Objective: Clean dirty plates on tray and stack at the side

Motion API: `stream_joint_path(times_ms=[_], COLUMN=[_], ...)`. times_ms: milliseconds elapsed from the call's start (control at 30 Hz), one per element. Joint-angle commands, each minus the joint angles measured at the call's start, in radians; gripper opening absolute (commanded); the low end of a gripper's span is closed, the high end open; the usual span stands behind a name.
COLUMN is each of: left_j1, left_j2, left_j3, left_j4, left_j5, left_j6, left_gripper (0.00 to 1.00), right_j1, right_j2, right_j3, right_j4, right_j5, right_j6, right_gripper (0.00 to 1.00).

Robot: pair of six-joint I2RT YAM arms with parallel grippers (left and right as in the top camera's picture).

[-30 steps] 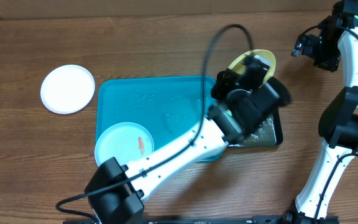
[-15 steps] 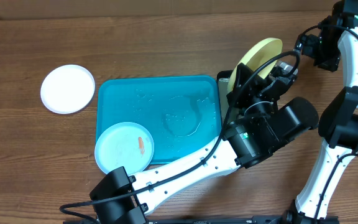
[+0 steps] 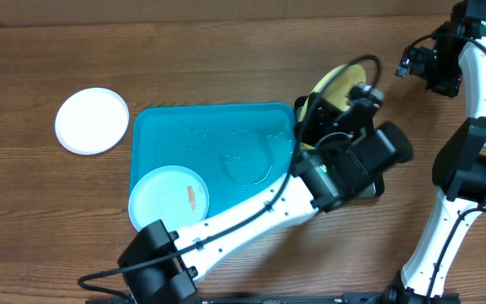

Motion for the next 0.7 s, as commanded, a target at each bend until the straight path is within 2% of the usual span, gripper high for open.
stream_joint_path(times_ms=[0,133,300,400,500,667], left_j1=[0.106,0.269,0.541,0.729,0.909,1.216], left_j2=[0.006,0.006,0.006,0.006,0.006,0.006], left_j3=[0.016,0.016,0.016,0.016,0.016,0.016], left_j4=[-0.108,-0.207,-0.299,-0.37,-0.441,-0.533], left_j5=[0.358,0.734,1.203,1.39,1.462,1.464], left_j6=[-0.341,-0.444,-0.446,-0.446,-0.446,-0.44], left_gripper=[0.04,0.04,0.04,0.04,0.04,0.04], right_j1=[-0.007,-0.007,-0.007,-0.007,-0.007,-0.007], right_j2=[-0.023,-0.023,-0.023,-0.023,-0.023,-0.023], right_j3=[0.022,0.022,0.022,0.022,0.022,0.022], right_j4=[0.006,0.006,0.006,0.006,0.006,0.006], right_j5=[0.0,0.0,0.0,0.0,0.0,0.0], right_j6=[0.004,0.004,0.004,0.004,0.004,0.004], right_gripper=[1.0,1.0,1.0,1.0,1.0,1.0])
